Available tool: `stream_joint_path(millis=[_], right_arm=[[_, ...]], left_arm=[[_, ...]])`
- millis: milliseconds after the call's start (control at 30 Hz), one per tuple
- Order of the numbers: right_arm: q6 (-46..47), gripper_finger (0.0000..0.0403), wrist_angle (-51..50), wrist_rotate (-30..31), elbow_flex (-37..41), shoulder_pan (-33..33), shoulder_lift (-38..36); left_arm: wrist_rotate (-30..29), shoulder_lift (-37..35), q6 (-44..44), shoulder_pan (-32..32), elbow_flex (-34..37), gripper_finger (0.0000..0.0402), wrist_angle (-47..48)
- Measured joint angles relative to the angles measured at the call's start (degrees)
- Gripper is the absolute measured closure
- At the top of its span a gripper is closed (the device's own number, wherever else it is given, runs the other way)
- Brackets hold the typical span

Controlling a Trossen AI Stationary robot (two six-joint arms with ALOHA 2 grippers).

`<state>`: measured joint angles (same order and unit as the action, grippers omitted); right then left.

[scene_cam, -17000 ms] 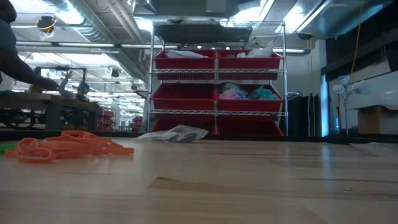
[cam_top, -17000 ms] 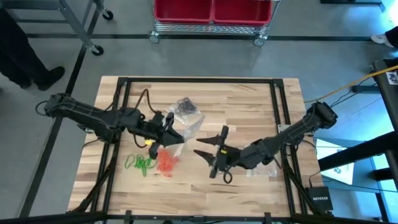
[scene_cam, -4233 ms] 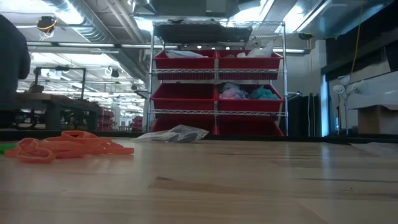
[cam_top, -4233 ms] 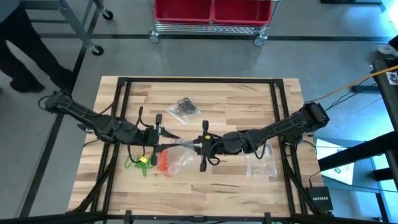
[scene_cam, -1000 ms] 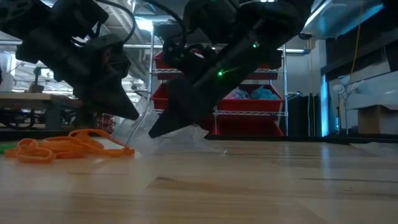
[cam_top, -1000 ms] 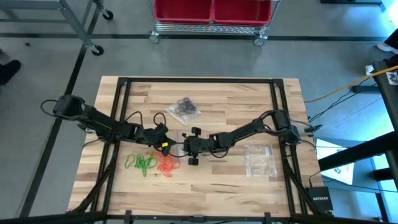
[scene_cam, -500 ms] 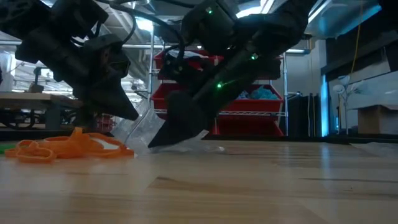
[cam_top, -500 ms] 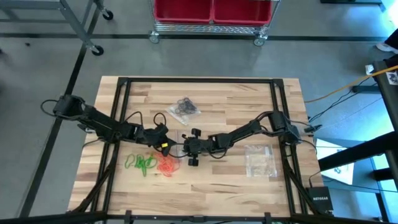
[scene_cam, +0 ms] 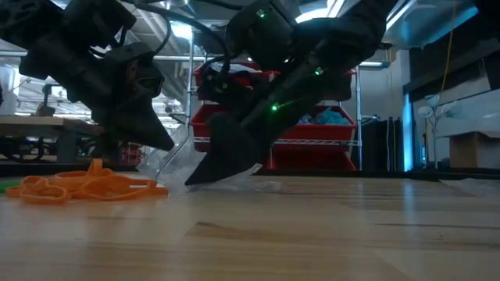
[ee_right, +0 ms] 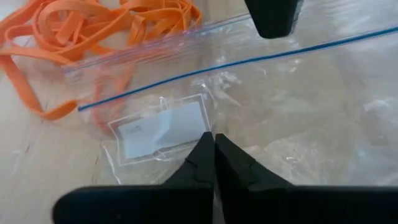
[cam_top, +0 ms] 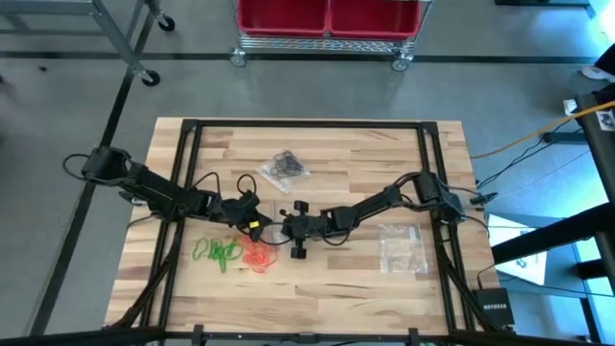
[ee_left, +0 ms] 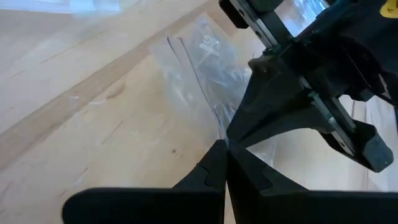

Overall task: Sort rubber bands
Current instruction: Open the transparent zip bag

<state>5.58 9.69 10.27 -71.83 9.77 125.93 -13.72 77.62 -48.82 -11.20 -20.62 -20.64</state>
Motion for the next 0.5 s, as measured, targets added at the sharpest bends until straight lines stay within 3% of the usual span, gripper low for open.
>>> stream_joint_path(millis=[300,500], right_arm=[[-0.6,0.0402,-1.6,-1.1,0.3,-0.1,-1.8],[-1.3,0.0403,-2.6,-1.2,0.5,-0.1,-7.0]], left_arm=[[0.7,-0.8,6.3,-0.4,0.0,0.0401,-1.3],[0.6,-7.3,12.2,-1.4,0.0,0.0401,-0.9]])
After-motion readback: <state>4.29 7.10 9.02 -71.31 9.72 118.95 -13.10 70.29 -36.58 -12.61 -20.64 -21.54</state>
